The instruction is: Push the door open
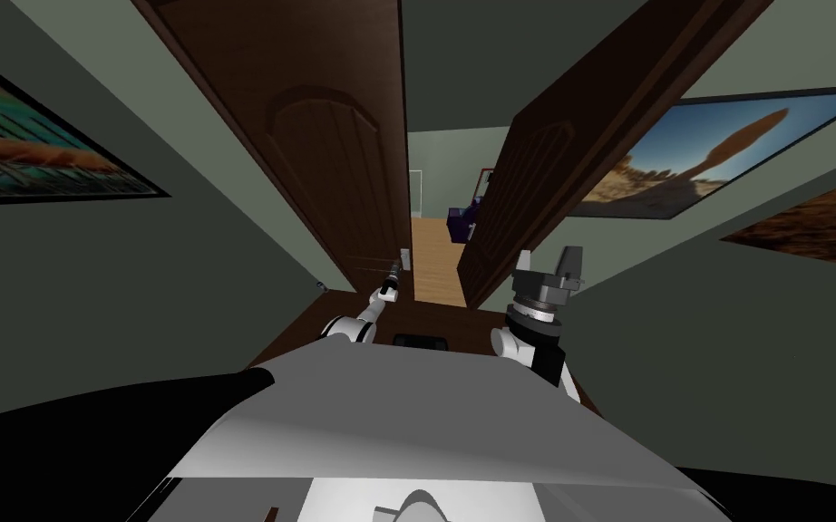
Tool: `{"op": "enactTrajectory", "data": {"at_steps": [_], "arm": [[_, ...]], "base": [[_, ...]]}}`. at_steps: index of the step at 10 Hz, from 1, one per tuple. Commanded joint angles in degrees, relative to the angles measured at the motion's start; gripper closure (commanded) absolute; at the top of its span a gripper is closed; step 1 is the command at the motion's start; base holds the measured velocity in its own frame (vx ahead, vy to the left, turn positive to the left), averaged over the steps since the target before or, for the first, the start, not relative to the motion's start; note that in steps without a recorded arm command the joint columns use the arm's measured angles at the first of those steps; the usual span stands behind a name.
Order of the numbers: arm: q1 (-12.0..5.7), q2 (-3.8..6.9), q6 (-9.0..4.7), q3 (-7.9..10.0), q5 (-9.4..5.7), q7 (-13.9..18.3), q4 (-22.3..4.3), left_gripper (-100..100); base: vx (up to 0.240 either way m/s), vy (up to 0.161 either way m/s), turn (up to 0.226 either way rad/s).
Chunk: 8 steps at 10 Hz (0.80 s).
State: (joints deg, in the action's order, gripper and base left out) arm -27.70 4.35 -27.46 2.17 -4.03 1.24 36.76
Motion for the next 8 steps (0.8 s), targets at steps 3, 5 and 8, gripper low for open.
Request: {"op": "enactTrajectory", "data": {"at_steps": [3,5,8], "arm": [[0.05,0.28,-0.07,0.40,-0.14,-0.14,-0.16,-100],[0.05,0.26,-0.11,0.60,-0.21,-0.20,-0.30,-100],[0.04,0.17,-0.14,0.71,-0.25,-0.23,-0.38,-100]], "base": [[0.205,-0.026,-0.023],[0.198,0.003,-0.029],[0.154,-0.009,-0.012]]}}
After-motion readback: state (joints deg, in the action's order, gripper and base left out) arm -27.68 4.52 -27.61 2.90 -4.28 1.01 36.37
